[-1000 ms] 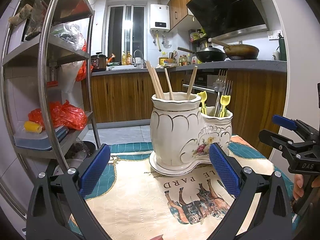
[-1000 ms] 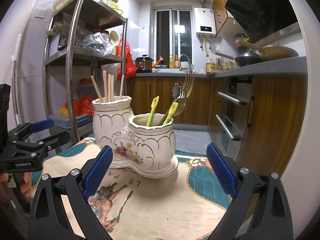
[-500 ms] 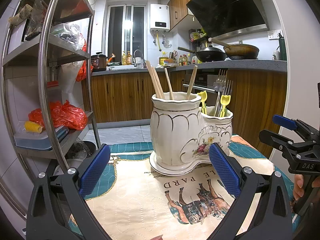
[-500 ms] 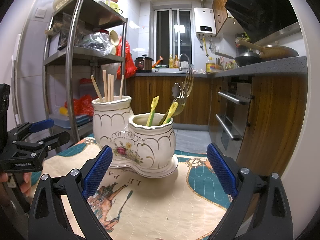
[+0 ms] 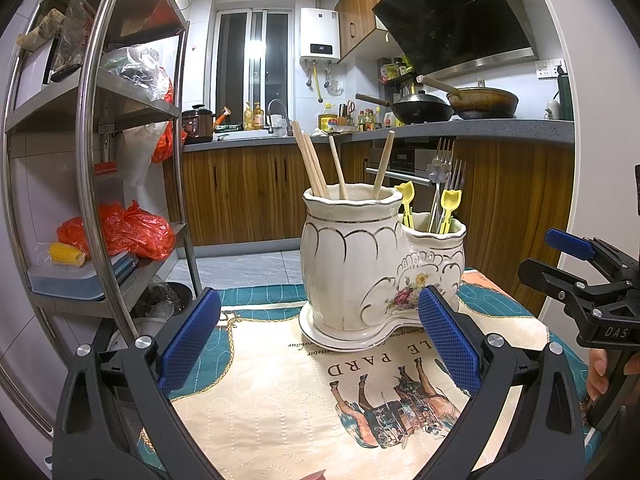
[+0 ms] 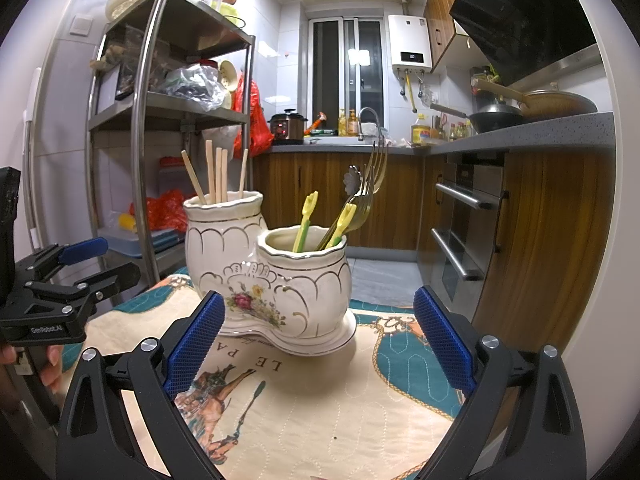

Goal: Organize utensils

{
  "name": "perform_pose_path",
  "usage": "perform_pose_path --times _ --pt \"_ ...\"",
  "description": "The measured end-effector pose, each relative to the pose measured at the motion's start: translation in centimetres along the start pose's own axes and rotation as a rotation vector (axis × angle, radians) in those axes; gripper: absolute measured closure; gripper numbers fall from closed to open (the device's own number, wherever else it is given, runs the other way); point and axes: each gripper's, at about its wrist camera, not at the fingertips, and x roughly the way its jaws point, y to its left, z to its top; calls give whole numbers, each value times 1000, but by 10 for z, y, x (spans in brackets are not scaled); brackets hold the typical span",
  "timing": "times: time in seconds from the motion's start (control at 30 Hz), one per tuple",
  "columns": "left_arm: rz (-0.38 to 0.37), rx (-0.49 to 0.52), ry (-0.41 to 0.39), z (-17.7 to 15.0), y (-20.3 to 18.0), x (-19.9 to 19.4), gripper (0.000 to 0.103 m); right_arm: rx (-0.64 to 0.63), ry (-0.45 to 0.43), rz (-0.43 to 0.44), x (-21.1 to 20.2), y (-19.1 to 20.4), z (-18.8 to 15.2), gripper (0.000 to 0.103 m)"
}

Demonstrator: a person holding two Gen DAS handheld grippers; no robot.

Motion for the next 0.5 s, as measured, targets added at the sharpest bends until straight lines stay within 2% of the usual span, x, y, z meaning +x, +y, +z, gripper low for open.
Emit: perform_pose_path --times 0.5 --pt "2 7 -3 0 1 -1 6 0 1 0 0 0 0 7"
